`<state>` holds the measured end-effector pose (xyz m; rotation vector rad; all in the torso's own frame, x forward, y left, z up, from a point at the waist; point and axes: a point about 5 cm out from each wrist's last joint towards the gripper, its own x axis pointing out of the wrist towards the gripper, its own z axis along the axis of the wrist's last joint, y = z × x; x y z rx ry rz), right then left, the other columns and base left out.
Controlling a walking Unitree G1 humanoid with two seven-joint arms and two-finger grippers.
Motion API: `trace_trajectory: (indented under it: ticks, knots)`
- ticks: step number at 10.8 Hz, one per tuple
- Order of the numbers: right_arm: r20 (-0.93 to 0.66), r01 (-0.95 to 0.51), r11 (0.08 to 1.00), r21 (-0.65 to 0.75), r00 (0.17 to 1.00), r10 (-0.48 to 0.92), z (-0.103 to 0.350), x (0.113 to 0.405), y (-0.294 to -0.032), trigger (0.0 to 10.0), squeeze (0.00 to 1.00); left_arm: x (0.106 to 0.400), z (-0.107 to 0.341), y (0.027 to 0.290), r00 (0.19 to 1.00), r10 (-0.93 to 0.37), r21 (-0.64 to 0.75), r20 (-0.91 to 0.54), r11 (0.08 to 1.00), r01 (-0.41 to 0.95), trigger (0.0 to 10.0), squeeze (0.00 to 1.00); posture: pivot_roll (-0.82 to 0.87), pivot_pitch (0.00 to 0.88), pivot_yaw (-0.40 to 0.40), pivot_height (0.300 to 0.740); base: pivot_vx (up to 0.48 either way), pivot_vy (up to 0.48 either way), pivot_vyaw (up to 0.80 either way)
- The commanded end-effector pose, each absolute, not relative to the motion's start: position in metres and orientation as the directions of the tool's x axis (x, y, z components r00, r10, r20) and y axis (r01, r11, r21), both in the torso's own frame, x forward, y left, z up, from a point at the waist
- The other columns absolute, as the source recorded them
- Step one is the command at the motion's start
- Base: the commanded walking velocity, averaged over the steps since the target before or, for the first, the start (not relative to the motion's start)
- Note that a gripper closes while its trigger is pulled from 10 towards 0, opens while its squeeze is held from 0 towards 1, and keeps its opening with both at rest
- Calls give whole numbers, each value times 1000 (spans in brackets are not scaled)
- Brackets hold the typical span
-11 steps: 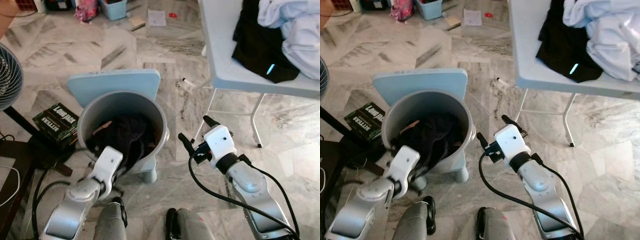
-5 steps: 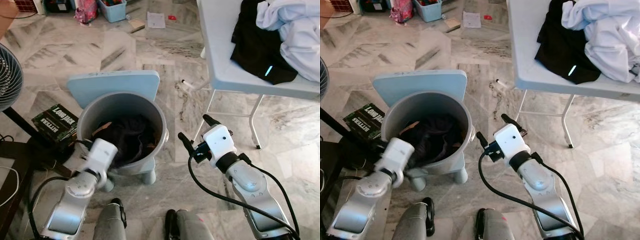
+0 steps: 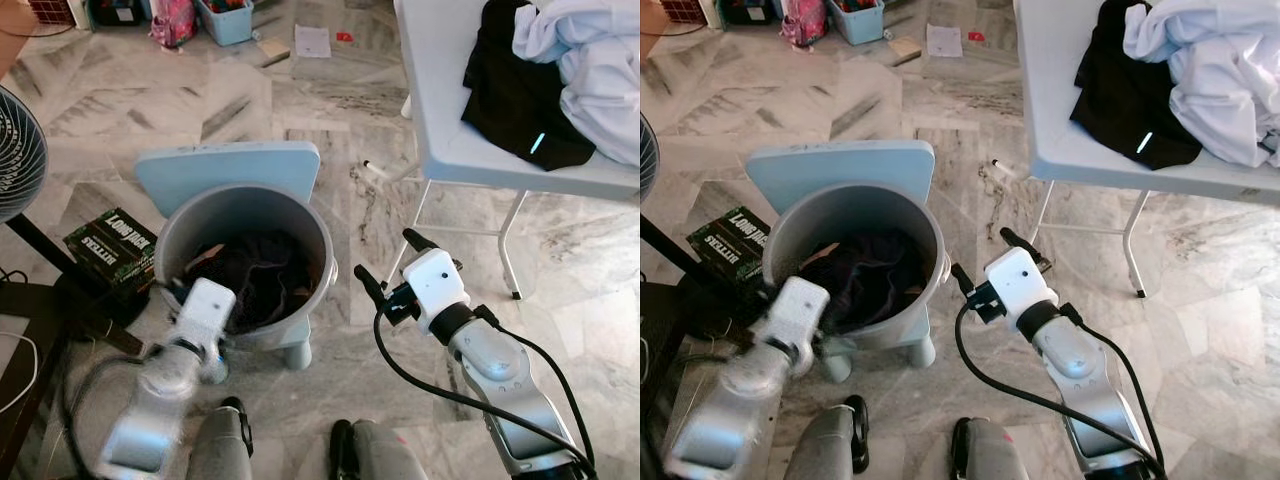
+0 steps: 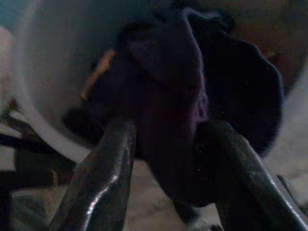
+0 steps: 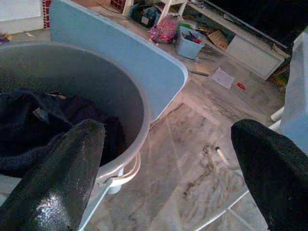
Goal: Hang hanger
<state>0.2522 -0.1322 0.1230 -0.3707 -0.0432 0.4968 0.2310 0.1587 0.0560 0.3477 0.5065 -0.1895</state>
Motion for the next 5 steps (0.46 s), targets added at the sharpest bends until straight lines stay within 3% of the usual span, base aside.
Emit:
trace_trajectory:
  ticks: [1,2,4,5]
  knots:
    - [-61,-468,806,-363,875,481,120,253,-133,10000,0,228,57,162,858,-33,278,-512,939,202,10000,1000,-31,158,-92,740,0,0,0]
    - [-59,-471,803,-364,873,485,120,254,-132,10000,0,229,62,162,874,5,270,-485,952,145,10000,0,-31,158,-92,740,0,0,0]
    - [-58,-474,801,-365,870,489,120,255,-131,10000,0,230,73,159,896,27,245,-443,965,92,10000,0,-23,159,-91,740,0,0,0]
    - [-56,-474,802,-364,870,489,120,255,-130,10000,0,230,82,154,918,0,227,-396,969,98,10000,1000,-19,164,-87,740,0,0,0]
